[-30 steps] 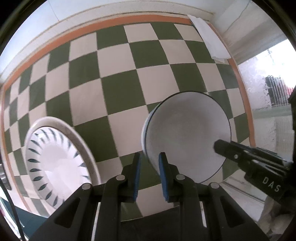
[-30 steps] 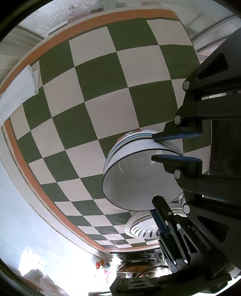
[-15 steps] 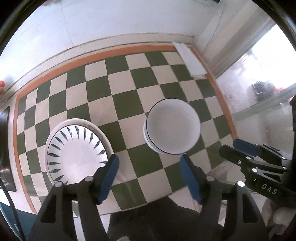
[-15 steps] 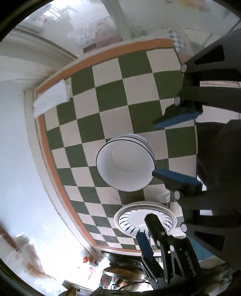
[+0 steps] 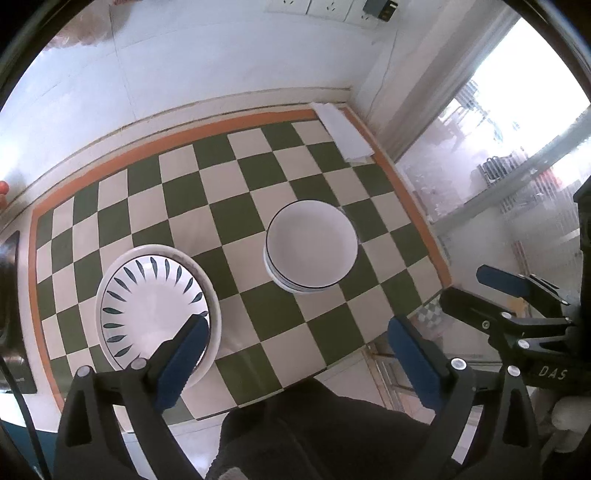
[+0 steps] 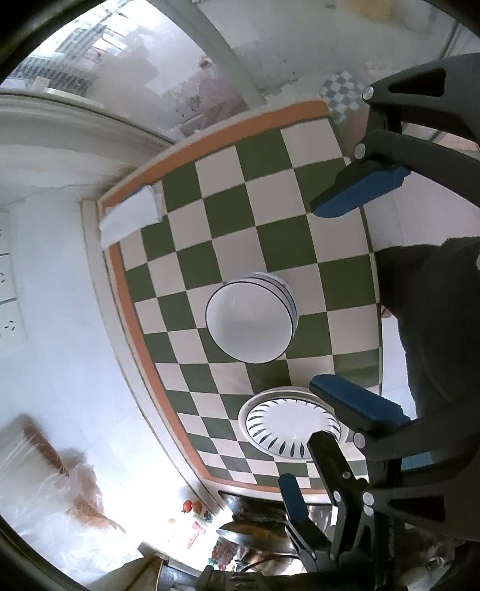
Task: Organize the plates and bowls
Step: 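Close both grippers on the sides of the nested bowl stack, then lift the bowl stack with both grippers and lower it onto the plates, open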
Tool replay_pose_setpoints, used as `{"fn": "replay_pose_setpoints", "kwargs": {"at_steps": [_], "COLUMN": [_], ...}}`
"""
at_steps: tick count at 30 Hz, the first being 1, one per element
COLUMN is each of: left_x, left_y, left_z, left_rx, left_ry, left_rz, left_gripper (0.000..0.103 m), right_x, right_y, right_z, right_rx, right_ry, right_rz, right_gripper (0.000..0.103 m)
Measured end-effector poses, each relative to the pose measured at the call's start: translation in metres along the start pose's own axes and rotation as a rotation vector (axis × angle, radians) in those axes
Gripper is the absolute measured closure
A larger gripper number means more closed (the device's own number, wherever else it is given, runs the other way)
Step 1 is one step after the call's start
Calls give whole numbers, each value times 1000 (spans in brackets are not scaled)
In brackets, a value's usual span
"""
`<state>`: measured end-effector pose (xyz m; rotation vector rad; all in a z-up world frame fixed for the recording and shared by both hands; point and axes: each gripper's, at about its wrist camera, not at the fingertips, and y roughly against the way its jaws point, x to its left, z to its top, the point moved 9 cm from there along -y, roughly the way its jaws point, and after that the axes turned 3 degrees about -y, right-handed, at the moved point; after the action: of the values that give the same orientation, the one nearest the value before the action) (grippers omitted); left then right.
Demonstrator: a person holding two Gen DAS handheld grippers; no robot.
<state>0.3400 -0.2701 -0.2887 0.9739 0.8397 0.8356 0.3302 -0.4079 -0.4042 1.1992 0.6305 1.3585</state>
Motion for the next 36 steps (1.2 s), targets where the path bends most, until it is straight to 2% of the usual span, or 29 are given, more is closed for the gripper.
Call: {"fn": "replay_pose_setpoints", "kwargs": {"at_steps": [9, 16, 21, 28, 36], "left_x": [-4, -2, 14, 38, 53], "left_y": [15, 8, -26, -95, -171], "left_z": [6, 18, 38, 58, 68], "left_rx": [-27, -20, 4, 131, 295], "left_ry": [17, 23, 53, 92, 169], "left_rz": [-27, -34, -28, -28, -100], "left_gripper": [1, 1, 1, 1, 1], "right_x": [6, 2, -9, -32, -41], "right_y": [23, 10, -24, -96, -186], "right_z": [0, 8, 18, 34, 34], "right_rx": [-40, -20, 30, 116, 259], "right_ry": [13, -17, -64, -165, -302], "right_rz": [-3, 17, 65, 139, 324], "right_gripper": [12, 11, 11, 11, 11]}}
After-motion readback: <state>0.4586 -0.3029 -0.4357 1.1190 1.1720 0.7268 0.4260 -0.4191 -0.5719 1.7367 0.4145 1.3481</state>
